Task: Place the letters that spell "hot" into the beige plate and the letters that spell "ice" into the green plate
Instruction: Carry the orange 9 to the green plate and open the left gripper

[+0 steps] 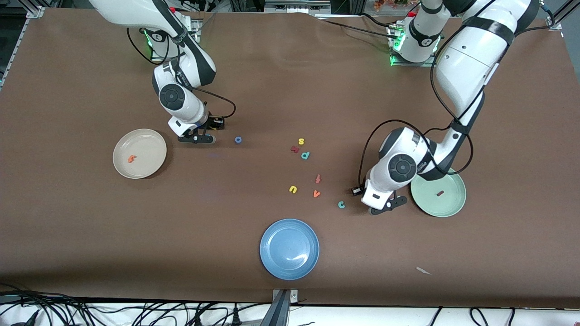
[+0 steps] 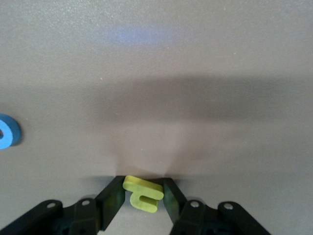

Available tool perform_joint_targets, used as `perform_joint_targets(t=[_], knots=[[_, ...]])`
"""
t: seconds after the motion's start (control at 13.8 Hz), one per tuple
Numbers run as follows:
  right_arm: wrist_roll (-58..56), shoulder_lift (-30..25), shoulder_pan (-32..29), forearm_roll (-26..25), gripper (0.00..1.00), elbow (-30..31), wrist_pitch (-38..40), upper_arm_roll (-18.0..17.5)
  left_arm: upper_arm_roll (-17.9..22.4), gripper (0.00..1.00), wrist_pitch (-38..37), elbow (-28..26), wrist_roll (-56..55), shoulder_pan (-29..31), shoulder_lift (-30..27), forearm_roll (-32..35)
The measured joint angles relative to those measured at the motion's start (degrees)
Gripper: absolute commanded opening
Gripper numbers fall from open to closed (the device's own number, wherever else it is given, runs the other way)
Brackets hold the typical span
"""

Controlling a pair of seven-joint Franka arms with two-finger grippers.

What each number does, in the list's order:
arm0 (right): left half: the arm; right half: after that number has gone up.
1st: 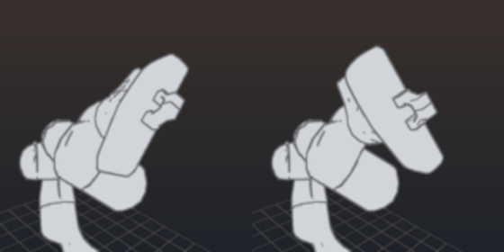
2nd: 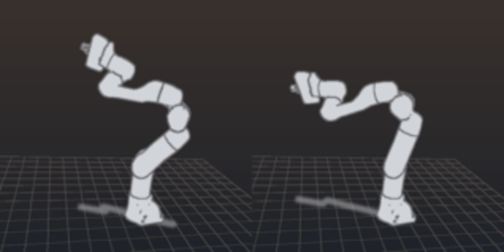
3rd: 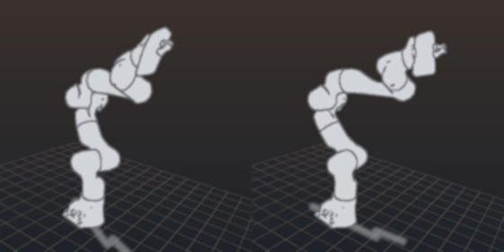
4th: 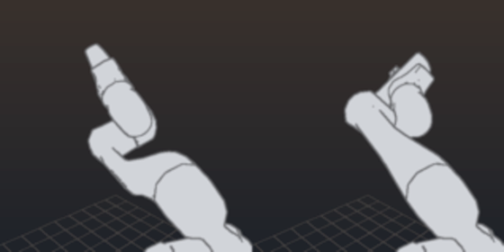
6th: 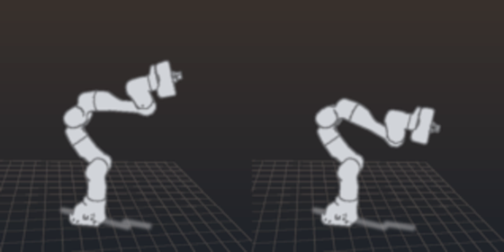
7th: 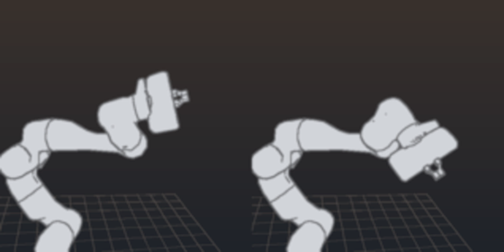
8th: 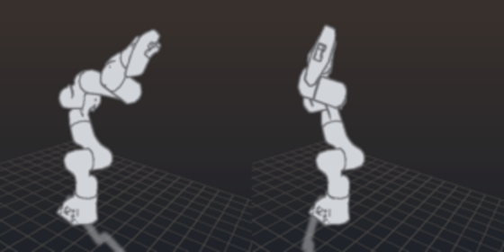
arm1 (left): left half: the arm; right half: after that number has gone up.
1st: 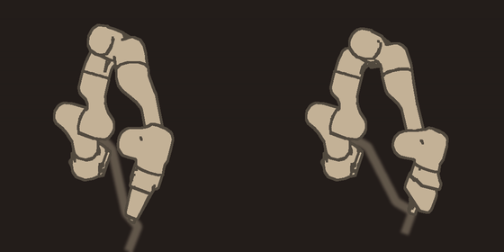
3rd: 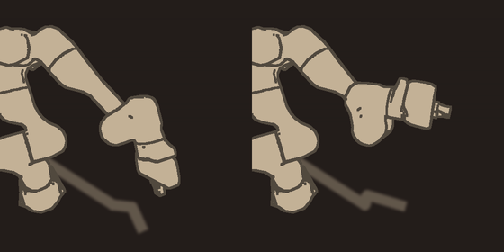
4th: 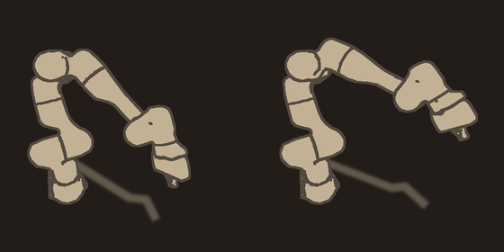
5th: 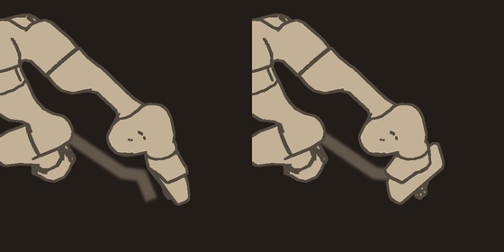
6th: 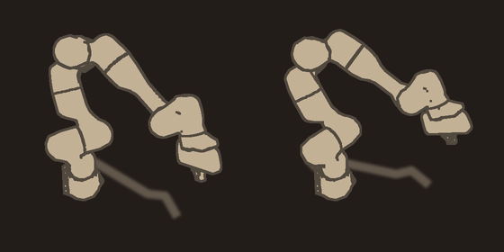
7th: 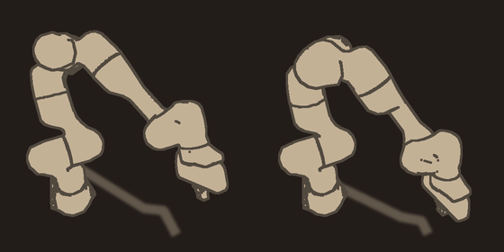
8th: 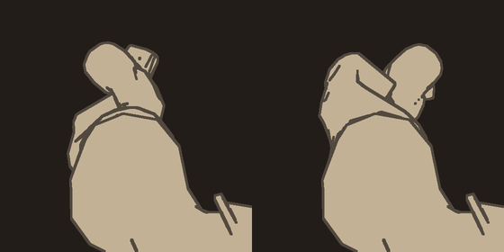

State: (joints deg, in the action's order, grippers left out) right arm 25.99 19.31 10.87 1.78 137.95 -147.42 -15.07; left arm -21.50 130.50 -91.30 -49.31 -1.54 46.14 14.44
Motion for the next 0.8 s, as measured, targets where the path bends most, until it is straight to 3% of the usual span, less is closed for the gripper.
perform_joint_targets(t=[0.36,0.8], knots=[[0.00,-0.15,0.00,0.00,0.42,-0.51,1.23,0.01,0.18,0.16,-7.04,1.22,11.38,5.85,-2.72,0.01],[-0.29,-1.04,-0.02,-0.11,0.42,-7.83,14.69,1.98,0.38,0.17,-15.55,1.21,29.27,12.43,-5.86,0.38]])
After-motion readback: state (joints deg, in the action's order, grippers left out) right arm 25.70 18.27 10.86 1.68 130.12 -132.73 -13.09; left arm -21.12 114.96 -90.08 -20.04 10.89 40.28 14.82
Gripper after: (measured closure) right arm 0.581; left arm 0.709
